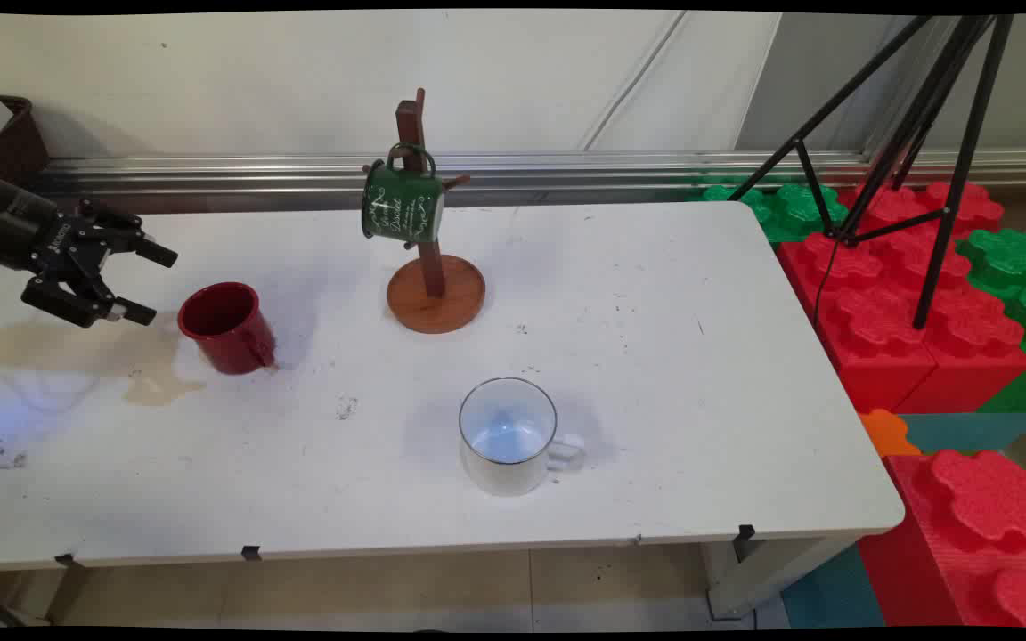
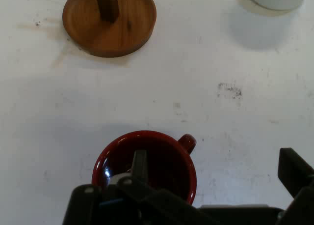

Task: Pick up the green mug from the rack

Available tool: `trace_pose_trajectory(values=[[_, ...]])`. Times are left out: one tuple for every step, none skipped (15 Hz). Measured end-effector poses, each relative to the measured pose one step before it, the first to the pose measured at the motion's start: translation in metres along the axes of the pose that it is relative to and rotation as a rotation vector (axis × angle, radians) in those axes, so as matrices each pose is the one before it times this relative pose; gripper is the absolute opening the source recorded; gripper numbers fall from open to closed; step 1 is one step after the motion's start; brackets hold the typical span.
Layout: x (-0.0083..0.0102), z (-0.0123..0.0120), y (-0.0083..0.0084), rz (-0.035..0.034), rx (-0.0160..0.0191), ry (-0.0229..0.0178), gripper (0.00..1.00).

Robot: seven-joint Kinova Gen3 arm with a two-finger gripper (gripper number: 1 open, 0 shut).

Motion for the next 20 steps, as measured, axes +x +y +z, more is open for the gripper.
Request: trace_pose_trajectory(values=[[0.00022,-0.00015,0.00002,-0.00100,-0.00051,0.00116,1.00],[0.00028,-0.00029,0.00009,-0.00201,-0.00081,0.00205,1.00],[0.00045,-0.00030,0.00007,-0.00166,-0.00113,0.00241,1.00],[0.00050,-0.00029,0.00002,-0.00207,-0.00121,0.00259,1.00],[0.00044,-0.00029,0.00013,-0.00131,-0.00143,0.00275,1.00],[0.00066,-0.00044,0.00030,-0.00205,-0.00194,0.00438,1.00],[0.00068,-0.00052,0.00036,-0.00348,-0.00233,0.00559,1.00],[0.00066,-0.00055,0.00043,-0.00405,-0.00193,0.00589,1.00],[0.00132,-0.00074,0.00048,-0.00609,-0.00242,0.00957,1.00],[0.00162,-0.00085,0.00046,-0.00673,-0.00281,0.01173,1.00],[0.00157,-0.00073,0.00034,-0.00603,-0.00269,0.01100,1.00],[0.00239,-0.00109,0.00067,-0.00799,-0.00451,0.01702,1.00],[0.00199,-0.00087,0.00064,-0.00591,-0.00400,0.01391,1.00],[0.00207,-0.00076,0.00058,-0.00566,-0.00404,0.01413,1.00],[0.00260,-0.00090,0.00068,-0.00626,-0.00490,0.01772,1.00],[0.00262,-0.00062,0.00052,-0.00571,-0.00456,0.01719,1.00],[0.00217,-0.00040,0.00039,-0.00426,-0.00366,0.01421,1.00],[0.00148,-0.00003,0.00007,-0.00300,-0.00192,0.00939,1.00],[0.00210,0.00002,0.00006,-0.00440,-0.00257,0.01357,1.00],[0.00162,0.00024,-0.00015,-0.00284,-0.00131,0.00941,1.00]])
